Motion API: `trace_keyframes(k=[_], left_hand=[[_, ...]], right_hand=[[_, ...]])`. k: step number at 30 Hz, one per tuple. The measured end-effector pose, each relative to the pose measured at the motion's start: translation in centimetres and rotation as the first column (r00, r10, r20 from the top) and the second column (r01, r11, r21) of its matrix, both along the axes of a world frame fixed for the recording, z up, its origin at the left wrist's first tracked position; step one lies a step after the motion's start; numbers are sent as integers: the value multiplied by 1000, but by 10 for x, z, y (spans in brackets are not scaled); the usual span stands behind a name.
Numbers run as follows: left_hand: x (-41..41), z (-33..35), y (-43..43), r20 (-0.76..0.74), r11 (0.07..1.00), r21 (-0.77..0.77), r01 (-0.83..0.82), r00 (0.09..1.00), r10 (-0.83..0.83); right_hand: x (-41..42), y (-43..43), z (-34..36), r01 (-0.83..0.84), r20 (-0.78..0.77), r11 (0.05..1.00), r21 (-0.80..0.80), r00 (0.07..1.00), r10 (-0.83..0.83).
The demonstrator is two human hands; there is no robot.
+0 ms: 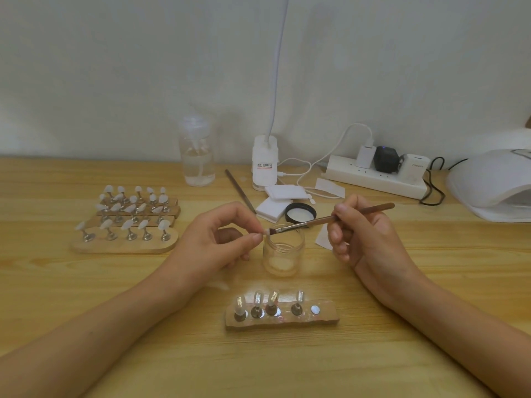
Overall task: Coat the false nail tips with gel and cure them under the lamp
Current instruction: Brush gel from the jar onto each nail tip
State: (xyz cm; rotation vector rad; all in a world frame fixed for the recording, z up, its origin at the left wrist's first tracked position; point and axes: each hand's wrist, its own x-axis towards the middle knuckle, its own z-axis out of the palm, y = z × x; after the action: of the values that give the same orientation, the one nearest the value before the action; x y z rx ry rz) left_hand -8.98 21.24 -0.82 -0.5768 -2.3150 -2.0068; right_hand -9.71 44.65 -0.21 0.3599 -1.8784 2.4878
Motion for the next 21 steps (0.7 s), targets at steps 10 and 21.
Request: trace_keyframes(k=[10, 21], left_hand=[[-1, 0, 0, 0, 1000, -7, -16, 1000, 16], [-2, -2, -1, -15, 1000, -14, 8, 1000, -8]], right_hand=[[0, 0, 0, 14, -4, 1000, -3, 1000, -14], [0, 0, 0, 6, -9, 1000, 13, 1000, -6]])
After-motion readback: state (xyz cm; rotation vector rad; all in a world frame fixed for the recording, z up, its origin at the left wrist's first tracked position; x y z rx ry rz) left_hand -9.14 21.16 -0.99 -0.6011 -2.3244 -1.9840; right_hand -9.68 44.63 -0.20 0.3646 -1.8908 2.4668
